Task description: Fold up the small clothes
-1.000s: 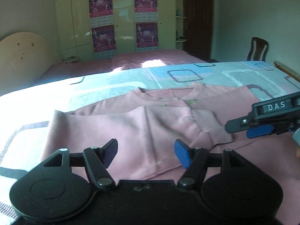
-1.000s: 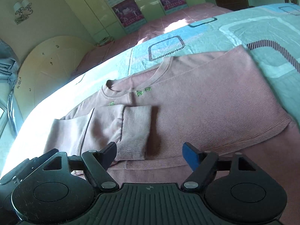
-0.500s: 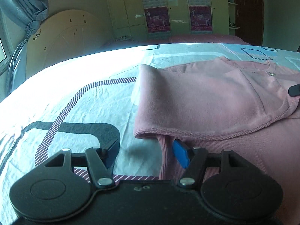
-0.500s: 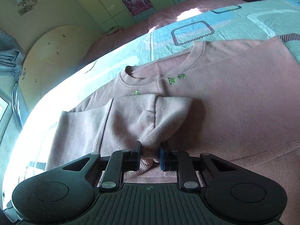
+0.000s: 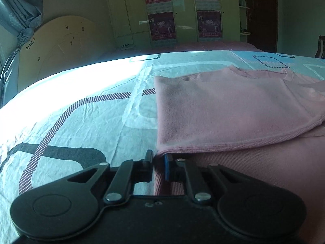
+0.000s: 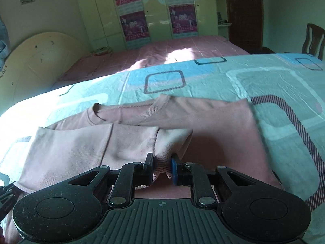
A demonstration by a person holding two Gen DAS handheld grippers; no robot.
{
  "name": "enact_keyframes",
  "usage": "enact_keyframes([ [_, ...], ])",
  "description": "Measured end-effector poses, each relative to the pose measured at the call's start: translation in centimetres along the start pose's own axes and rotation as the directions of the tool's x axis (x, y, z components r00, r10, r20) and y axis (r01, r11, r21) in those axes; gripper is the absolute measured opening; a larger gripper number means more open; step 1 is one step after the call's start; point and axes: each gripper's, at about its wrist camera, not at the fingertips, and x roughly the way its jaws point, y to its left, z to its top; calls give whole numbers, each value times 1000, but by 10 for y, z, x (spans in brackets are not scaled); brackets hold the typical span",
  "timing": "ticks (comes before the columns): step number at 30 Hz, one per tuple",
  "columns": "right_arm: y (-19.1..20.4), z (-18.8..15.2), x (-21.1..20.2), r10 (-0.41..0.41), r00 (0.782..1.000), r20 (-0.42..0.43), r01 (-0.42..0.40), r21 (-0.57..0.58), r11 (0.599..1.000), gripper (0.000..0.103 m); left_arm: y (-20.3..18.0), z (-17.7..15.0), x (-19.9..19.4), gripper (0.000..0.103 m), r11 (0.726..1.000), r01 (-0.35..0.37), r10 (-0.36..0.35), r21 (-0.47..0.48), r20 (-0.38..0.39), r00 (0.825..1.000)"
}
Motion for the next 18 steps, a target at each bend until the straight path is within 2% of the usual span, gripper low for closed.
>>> enact_keyframes([
  [2, -5, -9, 8, -33, 998, -45, 32, -18, 999, 15, 1, -2, -2, 11, 1000, 19, -19, 19, -3, 1000],
  [3, -9, -12, 10, -40, 998, -57, 39, -11, 999, 14, 3, -1, -6, 15, 999, 48, -47, 9, -7, 999],
  [4, -14, -13, 8, -26, 998, -52, 26, 5, 1000, 14, 6, 0, -9, 20, 998, 68, -68, -2, -12, 998],
  [5, -17, -13, 5, -17, 999, -50, 18, 18, 1000, 15, 8, 1, -14, 32, 998, 70, -70, -6, -16, 997],
  [7, -24, -9, -2, -3, 1000, -31, 4, 50, 999, 15, 13, 2, -23, 32, 997, 77, -78, -21, -13, 997],
  [8, -27, -7, -4, 5, 1000, -24, -4, 60, 998, 19, 17, 5, -28, 33, 996, 83, -83, -41, -9, 996],
  [9, -29, -5, -6, 8, 1000, -17, -7, 66, 998, 25, 20, 7, -32, 34, 994, 89, -89, -61, -3, 996],
  [11, -30, 0, -7, 1, 1000, 1, -1, 76, 997, 68, 22, 16, -36, 36, 990, 101, -100, -104, 11, 995],
  [16, -18, 14, 26, 4, 999, -32, -2, 42, 999, 68, 6, 47, -11, 37, 980, 143, -142, -135, 16, 990],
  [18, -23, 19, 46, -2, 998, -58, 7, 94, 996, 61, 0, 58, 7, 37, 974, 154, -155, -166, 8, 988],
])
